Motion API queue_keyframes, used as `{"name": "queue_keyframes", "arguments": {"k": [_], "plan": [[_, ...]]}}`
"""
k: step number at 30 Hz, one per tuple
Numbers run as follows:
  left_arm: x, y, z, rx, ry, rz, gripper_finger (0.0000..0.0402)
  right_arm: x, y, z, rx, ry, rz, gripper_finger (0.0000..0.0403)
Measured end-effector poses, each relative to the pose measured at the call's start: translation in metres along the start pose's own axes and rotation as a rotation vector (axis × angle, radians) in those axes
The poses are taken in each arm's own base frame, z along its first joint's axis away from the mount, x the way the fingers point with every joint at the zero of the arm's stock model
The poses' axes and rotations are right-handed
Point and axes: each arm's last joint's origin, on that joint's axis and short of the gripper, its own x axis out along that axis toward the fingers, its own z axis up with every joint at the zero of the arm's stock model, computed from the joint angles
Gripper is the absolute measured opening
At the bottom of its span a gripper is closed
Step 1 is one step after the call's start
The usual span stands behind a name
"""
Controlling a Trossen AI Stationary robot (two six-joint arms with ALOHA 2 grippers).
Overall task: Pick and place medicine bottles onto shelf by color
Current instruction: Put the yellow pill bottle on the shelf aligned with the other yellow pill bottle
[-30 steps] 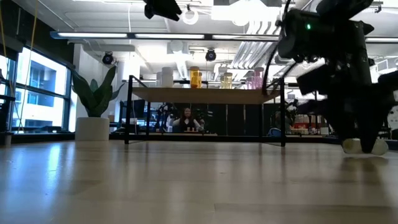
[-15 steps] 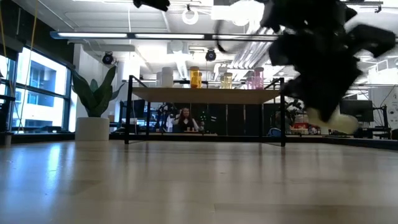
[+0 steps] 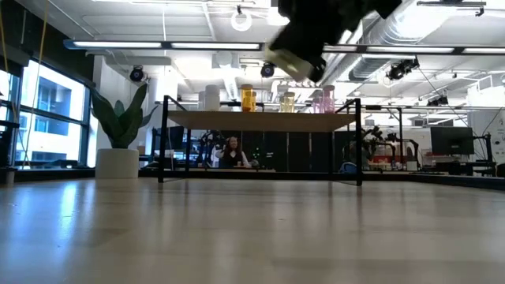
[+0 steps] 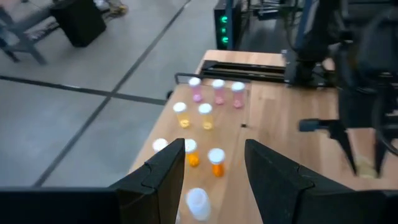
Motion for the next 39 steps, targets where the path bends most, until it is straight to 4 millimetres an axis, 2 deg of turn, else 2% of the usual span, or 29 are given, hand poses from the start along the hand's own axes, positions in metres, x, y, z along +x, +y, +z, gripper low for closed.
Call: {"name": "queue_keyframes", "arguments": {"k": [9, 14, 19, 29, 34, 39], "plan": [[-0.014, -0.006, -0.008, -0.013, 0.034, -0.134, 0.0159, -0.007, 0.011, 0.026, -0.066, -0.160, 0.008, 0.0096], [-0.015, -0.015, -0.010, 0.033, 0.047, -0.247, 0.0159, -0.012, 0.017, 0.042, 0.053, -0.316, 0.083, 0.0096], [-0.016, -0.031, -0.011, 0.090, 0.071, -0.340, 0.0159, -0.015, 0.025, 0.049, 0.368, -0.377, 0.206, 0.0096], [-0.021, -0.065, -0.009, 0.219, 0.048, -0.493, 0.0159, -0.015, 0.027, 0.049, 1.136, -0.254, 0.379, 0.0096], [-0.022, -0.083, -0.008, 0.286, 0.043, -0.551, 0.0159, -0.015, 0.027, 0.049, 1.376, -0.219, 0.421, 0.0096], [-0.026, -0.099, -0.007, 0.414, 0.002, -0.539, 0.0159, -0.015, 0.026, 0.049, 1.549, -0.184, 0.444, 0.0096]]}}
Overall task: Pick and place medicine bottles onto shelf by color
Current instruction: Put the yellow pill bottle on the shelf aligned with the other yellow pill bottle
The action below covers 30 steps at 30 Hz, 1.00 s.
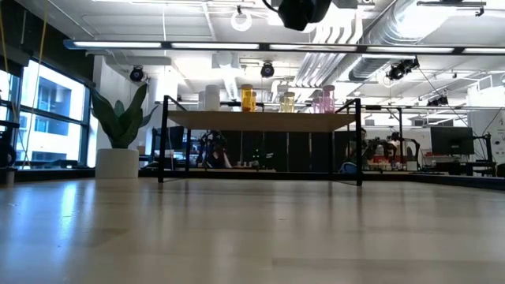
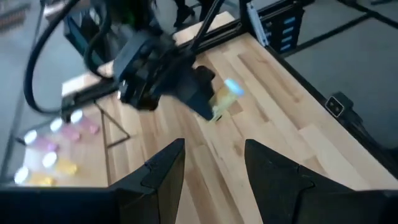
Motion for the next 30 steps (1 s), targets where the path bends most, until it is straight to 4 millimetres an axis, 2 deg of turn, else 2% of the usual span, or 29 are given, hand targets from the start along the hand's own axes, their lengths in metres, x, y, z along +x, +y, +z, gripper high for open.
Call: {"name": "queue_keyframes", "arguments": {"k": [6, 11, 17, 22, 30], "plan": [[0.013, -0.015, 0.008, 0.149, 0.017, -0.014, 0.0159, -0.001, 0.002, 0.005, 0.128, -0.013, 0.006, 0.0096], [0.036, -0.027, 0.013, 0.289, 0.083, -0.005, 0.0159, -0.002, 0.005, 0.010, 0.164, -0.031, 0.019, 0.0096], [0.066, -0.041, 0.018, 0.444, 0.217, 0.109, 0.0159, -0.003, 0.008, 0.012, 0.180, -0.029, 0.040, 0.0096], [0.088, -0.047, 0.021, 0.476, 0.259, 0.147, 0.0159, -0.003, 0.008, 0.012, 0.174, -0.008, 0.033, 0.0096], [0.109, -0.052, 0.026, 0.465, 0.237, 0.154, 0.0159, -0.003, 0.008, 0.012, 0.154, -0.010, 0.028, 0.0096]]}}
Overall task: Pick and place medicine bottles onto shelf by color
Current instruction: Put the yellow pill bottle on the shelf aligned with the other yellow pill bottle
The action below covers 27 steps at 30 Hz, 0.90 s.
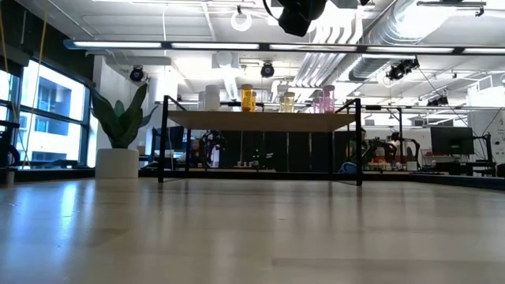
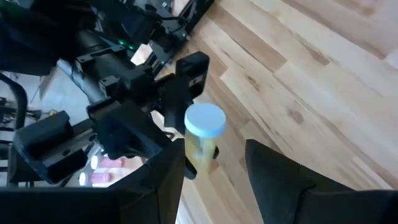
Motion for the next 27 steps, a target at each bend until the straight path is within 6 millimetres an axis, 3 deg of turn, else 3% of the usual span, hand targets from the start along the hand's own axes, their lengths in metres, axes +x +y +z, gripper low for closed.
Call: {"name": "queue_keyframes", "arguments": {"k": [16, 27], "plan": [[0.016, -0.002, 0.002, 0.012, 0.099, 0.075, 0.0159, -0.002, -0.004, 0.011, 0.071, -0.157, -0.007, 0.0096], [0.037, -0.008, 0.003, 0.079, 0.184, 0.074, 0.0159, -0.003, -0.003, 0.015, 0.092, -0.195, 0.006, 0.0096]]}}
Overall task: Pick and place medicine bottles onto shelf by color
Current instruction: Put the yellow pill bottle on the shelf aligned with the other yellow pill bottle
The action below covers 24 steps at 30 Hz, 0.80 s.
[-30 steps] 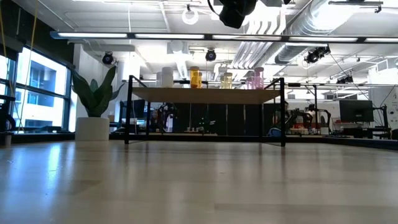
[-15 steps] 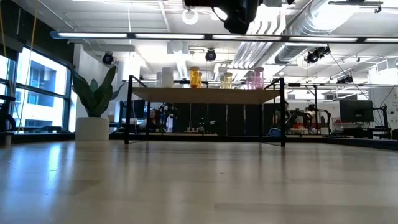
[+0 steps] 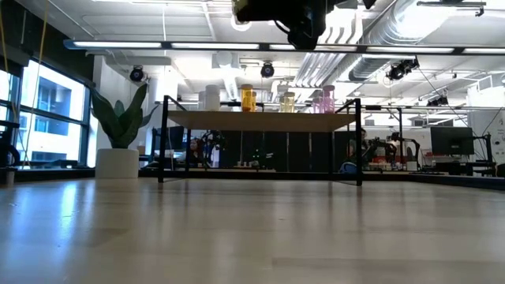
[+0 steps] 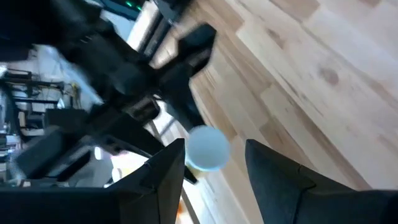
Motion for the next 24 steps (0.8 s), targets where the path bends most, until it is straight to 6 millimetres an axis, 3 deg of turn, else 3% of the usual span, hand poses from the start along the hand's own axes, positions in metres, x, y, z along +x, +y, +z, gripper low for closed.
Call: {"name": "queue_keyframes", "arguments": {"k": [16, 24], "plan": [[0.016, -0.005, 0.002, 0.026, 0.078, 0.014, 0.0159, 0.000, -0.001, 0.000, -0.024, 0.045, -0.035, 0.0096], [-0.007, -0.005, -0.005, 0.028, 0.079, 0.032, 0.0159, -0.001, 0.007, -0.003, -0.109, 0.153, -0.008, 0.0096]]}}
